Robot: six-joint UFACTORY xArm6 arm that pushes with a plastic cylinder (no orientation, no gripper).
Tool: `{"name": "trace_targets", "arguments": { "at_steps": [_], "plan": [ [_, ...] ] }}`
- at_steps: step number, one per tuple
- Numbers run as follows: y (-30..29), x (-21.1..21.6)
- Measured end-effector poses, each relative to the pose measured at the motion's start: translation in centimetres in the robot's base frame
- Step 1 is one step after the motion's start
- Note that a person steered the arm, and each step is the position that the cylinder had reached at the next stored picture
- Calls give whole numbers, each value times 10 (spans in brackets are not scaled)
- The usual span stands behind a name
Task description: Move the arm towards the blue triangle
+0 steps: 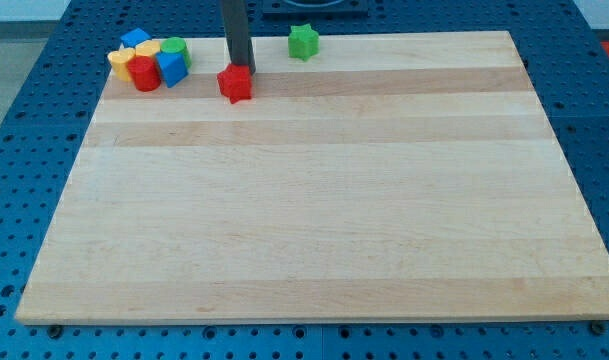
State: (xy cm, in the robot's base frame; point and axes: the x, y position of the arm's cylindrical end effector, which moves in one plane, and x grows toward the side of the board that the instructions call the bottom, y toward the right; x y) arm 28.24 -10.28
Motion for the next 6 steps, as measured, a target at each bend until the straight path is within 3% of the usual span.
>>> {"name": "trace_targets", "arguments": {
  "at_steps": [2, 3, 5, 6],
  "plan": [
    [-2, 53],
    [11, 46],
    [18, -14],
    [18, -17]
  ]
}}
